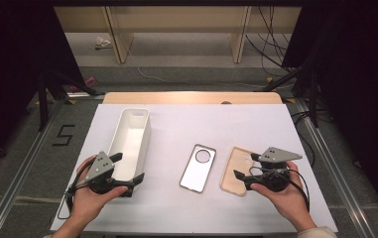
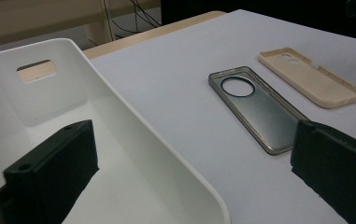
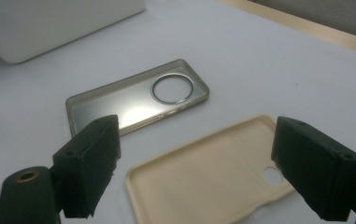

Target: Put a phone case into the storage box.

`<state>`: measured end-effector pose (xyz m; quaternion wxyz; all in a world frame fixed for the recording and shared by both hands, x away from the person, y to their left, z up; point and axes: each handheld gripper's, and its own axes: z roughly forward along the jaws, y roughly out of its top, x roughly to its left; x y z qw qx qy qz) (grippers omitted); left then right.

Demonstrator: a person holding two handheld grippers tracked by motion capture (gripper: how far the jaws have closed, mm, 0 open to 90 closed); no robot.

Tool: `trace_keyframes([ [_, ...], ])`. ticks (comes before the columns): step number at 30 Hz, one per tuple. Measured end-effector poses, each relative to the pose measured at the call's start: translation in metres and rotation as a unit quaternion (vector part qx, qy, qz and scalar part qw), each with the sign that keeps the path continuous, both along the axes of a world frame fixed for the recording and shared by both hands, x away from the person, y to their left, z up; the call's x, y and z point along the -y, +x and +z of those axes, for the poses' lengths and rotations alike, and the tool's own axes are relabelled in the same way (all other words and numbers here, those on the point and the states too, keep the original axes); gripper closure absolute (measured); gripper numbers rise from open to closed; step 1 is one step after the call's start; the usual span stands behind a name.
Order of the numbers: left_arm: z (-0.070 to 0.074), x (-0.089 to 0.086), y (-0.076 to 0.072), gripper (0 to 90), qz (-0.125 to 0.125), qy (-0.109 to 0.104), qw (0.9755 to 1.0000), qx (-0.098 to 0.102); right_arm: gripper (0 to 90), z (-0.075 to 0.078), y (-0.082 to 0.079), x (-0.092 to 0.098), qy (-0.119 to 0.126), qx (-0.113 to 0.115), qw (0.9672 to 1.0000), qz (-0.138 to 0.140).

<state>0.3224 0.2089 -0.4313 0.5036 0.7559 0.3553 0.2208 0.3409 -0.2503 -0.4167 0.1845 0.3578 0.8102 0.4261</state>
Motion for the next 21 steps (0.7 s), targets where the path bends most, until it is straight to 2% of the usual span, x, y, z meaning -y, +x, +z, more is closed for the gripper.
trace_keyframes([
  [8,0.0,0.001,0.0,0.4,0.0,-0.002,1.0,-0.001,23.5,-0.001,0.001,-0.007,-0.001,-0.002,0.9999,0.011],
  [9,0.0,0.001,0.0,0.5,0.0,-0.003,1.0,-0.001,33.5,-0.001,0.002,-0.011,-0.001,-0.004,0.9998,0.021],
  [11,0.0,0.001,0.0,0.6,0.0,-0.002,1.0,-0.001,42.5,-0.002,0.004,-0.018,-0.008,-0.006,0.9993,0.037],
  [12,-0.001,0.001,0.0,0.6,-0.001,-0.002,1.0,-0.001,42.5,-0.002,0.004,-0.018,-0.008,-0.006,0.9993,0.037],
  [13,-0.001,0.001,0.0,0.6,-0.001,-0.002,1.0,-0.002,52.9,-0.003,0.004,-0.027,-0.018,-0.015,0.9982,0.056],
  [15,-0.001,0.002,0.0,0.8,-0.001,-0.002,1.0,-0.002,68.0,-0.005,0.005,-0.036,-0.031,-0.026,0.9961,0.078],
  [16,-0.001,0.002,0.0,0.8,-0.001,-0.002,1.0,-0.002,72.2,-0.006,0.006,-0.041,-0.036,-0.035,0.9947,0.09],
  [17,-0.001,0.002,0.0,0.9,-0.001,-0.002,1.0,-0.002,72.2,-0.006,0.006,-0.041,-0.036,-0.035,0.9947,0.09],
  [18,-0.001,0.002,0.0,0.9,-0.001,-0.002,1.0,-0.002,81.1,-0.007,0.008,-0.052,-0.043,-0.044,0.9921,0.109],
  [21,-0.001,0.002,0.0,0.9,-0.001,-0.002,1.0,-0.001,86.0,-0.01,0.01,-0.063,-0.053,-0.054,0.9896,0.122],
])
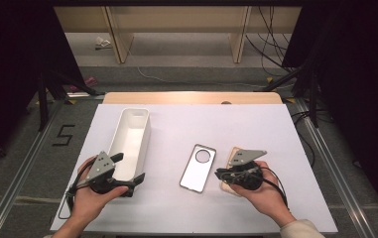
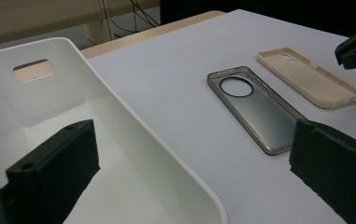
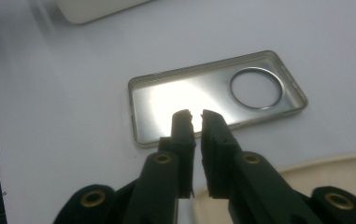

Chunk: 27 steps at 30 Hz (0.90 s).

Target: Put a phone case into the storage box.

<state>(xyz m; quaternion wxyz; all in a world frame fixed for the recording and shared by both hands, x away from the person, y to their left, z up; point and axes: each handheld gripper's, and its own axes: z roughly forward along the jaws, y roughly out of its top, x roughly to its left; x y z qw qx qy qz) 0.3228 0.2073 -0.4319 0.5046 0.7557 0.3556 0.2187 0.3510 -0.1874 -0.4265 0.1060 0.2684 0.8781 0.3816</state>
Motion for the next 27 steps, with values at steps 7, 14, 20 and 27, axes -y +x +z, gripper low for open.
trace_keyframes([
  [7,0.0,0.0,0.0,1.4,0.0,-0.002,1.0,-0.002,90.0,-0.017,0.008,-0.044,-0.045,-0.041,0.9969,0.05],
  [14,0.0,0.0,0.0,1.5,-0.001,-0.001,1.0,-0.002,90.0,-0.031,0.014,-0.069,-0.084,-0.063,0.9926,0.062],
  [20,0.0,0.0,0.0,1.5,-0.002,-0.002,1.0,-0.002,90.0,-0.039,0.016,-0.076,-0.109,-0.073,0.9893,0.064],
  [27,0.0,0.001,-0.001,1.6,-0.004,-0.002,1.0,-0.002,90.0,-0.042,0.017,-0.072,-0.131,-0.082,0.9859,0.064],
])
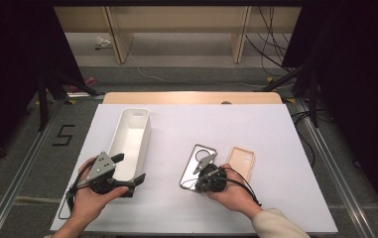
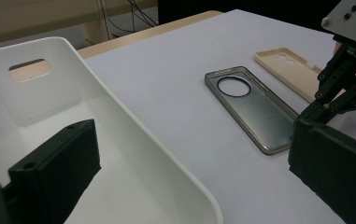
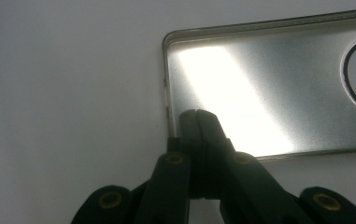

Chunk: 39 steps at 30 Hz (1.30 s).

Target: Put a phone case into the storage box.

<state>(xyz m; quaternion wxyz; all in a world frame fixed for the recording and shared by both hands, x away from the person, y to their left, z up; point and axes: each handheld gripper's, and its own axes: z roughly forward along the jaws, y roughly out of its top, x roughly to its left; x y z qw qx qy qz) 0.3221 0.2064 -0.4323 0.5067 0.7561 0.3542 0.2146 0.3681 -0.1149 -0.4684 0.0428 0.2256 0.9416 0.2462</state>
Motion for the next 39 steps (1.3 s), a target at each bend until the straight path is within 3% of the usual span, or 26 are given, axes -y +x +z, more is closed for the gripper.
trace_keyframes([
  [15,-0.001,0.001,0.0,1.7,-0.002,0.0,1.0,-0.003,90.0,0.004,0.003,0.013,-0.032,-0.003,0.9994,0.011],
  [30,-0.001,0.001,0.0,1.8,-0.004,0.001,1.0,-0.003,90.0,0.005,0.005,0.018,-0.035,-0.004,0.9993,0.005],
  [34,-0.001,0.001,0.0,1.8,-0.004,0.0,1.0,-0.004,84.5,0.005,0.004,0.017,-0.034,0.006,0.9994,0.01],
  [36,-0.001,0.001,0.0,1.8,-0.004,0.0,1.0,-0.003,76.2,0.009,0.003,0.016,-0.033,0.019,0.9991,0.02],
  [37,-0.001,0.001,0.0,1.8,-0.004,0.0,1.0,-0.004,76.2,0.009,0.003,0.016,-0.033,0.019,0.9991,0.02],
  [39,-0.002,0.001,0.0,1.9,-0.004,0.001,1.0,-0.004,65.3,0.011,0.002,0.014,-0.039,0.028,0.9985,0.024],
])
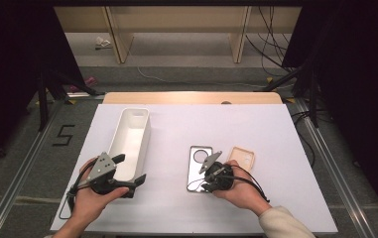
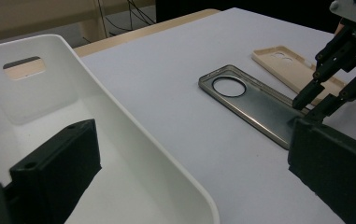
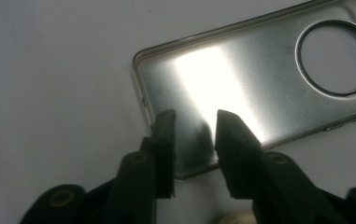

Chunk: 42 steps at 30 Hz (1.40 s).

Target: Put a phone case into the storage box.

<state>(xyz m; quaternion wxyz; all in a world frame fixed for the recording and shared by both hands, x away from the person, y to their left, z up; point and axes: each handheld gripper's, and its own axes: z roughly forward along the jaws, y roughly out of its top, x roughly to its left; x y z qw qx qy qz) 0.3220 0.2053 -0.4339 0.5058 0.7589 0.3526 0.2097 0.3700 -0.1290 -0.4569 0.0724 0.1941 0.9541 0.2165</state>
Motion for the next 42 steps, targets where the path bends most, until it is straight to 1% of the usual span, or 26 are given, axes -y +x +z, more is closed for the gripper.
trace_keyframes([
  [3,0.0,0.0,0.0,2.0,0.0,-0.001,1.0,0.001,57.5,0.003,-0.004,-0.004,-0.024,0.023,0.9994,0.012],
  [5,0.0,0.0,0.0,1.9,0.0,0.0,1.0,0.001,51.8,0.006,-0.005,-0.007,-0.029,0.028,0.999,0.019],
  [6,0.0,0.0,0.0,2.0,0.0,-0.001,1.0,0.0,48.3,0.007,-0.005,-0.008,-0.028,0.03,0.9989,0.022],
  [7,0.0,0.0,0.0,2.0,-0.001,-0.001,1.0,0.0,45.9,0.008,-0.005,-0.009,-0.031,0.027,0.9988,0.025],
  [8,0.0,0.0,0.0,2.0,-0.001,0.0,1.0,-0.001,44.4,0.009,-0.005,-0.009,-0.033,0.029,0.9987,0.026],
  [9,0.0,0.0,0.0,2.0,-0.001,0.0,1.0,0.0,39.6,0.009,-0.006,-0.011,-0.043,0.023,0.9985,0.024],
  [10,0.0,0.0,0.0,2.0,-0.001,0.0,1.0,0.0,39.6,0.009,-0.006,-0.011,-0.043,0.023,0.9985,0.024],
  [11,0.0,0.0,0.0,2.0,-0.001,0.0,1.0,0.0,39.5,0.007,-0.006,-0.011,-0.049,0.021,0.9981,0.031],
  [13,0.0,0.001,-0.001,2.0,-0.002,0.001,1.0,0.0,35.8,0.006,-0.006,-0.012,-0.058,0.02,0.9972,0.042],
  [14,0.0,0.001,-0.001,2.0,-0.002,0.001,1.0,0.0,35.3,0.005,-0.007,-0.013,-0.059,0.02,0.997,0.046],
  [15,0.0,0.001,0.0,2.0,-0.003,0.001,1.0,0.0,35.2,0.005,-0.008,-0.014,-0.068,0.02,0.9963,0.048],
  [17,0.0,0.001,0.0,2.1,-0.004,0.002,1.0,0.0,34.0,0.004,-0.008,-0.016,-0.068,0.019,0.9959,0.055],
  [19,0.0,0.001,0.0,2.1,-0.004,0.001,1.0,0.0,34.2,0.003,-0.009,-0.018,-0.081,0.019,0.9946,0.062],
  [22,0.0,0.001,0.0,2.1,-0.005,0.001,1.0,-0.001,34.6,0.002,-0.009,-0.021,-0.092,0.021,0.9932,0.068],
  [23,0.0,0.001,-0.001,2.1,-0.005,0.001,1.0,0.0,34.7,0.001,-0.009,-0.023,-0.101,0.022,0.992,0.072],
  [25,0.0,0.002,-0.001,2.1,-0.005,0.002,1.0,0.0,35.0,0.0,-0.009,-0.023,-0.103,0.022,0.9915,0.077],
  [26,0.0,0.002,-0.001,2.1,-0.004,0.001,1.0,0.0,35.1,0.0,-0.009,-0.024,-0.111,0.023,0.9905,0.078],
  [27,0.0,0.002,-0.001,2.1,-0.004,0.001,1.0,0.0,35.1,0.0,-0.009,-0.024,-0.114,0.025,0.99,0.079],
  [29,0.0,0.002,-0.001,2.1,-0.004,0.001,1.0,0.0,35.5,0.0,-0.009,-0.024,-0.124,0.021,0.989,0.079],
  [31,0.0,0.002,-0.001,2.1,-0.004,0.0,1.0,-0.001,35.6,-0.002,-0.008,-0.025,-0.124,0.023,0.9882,0.086],
  [32,0.0,0.002,-0.001,2.1,-0.004,0.001,1.0,-0.001,35.9,-0.002,-0.008,-0.025,-0.122,0.022,0.9888,0.083],
  [33,0.0,0.002,-0.001,2.1,-0.005,0.001,1.0,-0.001,36.4,-0.001,-0.008,-0.025,-0.128,0.022,0.988,0.084],
  [35,0.0,0.002,-0.001,2.1,-0.005,0.002,1.0,-0.001,36.6,-0.001,-0.008,-0.026,-0.131,0.023,0.9876,0.082],
  [38,0.0,0.002,-0.001,2.1,-0.004,0.0,1.0,-0.001,37.5,-0.001,-0.009,-0.027,-0.129,0.02,0.9873,0.091],
  [39,0.0,0.002,-0.001,2.1,-0.005,0.001,1.0,-0.001,37.6,-0.001,-0.009,-0.027,-0.136,0.021,0.9867,0.087],
  [42,0.0,0.002,-0.001,2.1,-0.005,0.002,1.0,-0.001,38.7,-0.001,-0.009,-0.028,-0.134,0.021,0.9867,0.09],
])
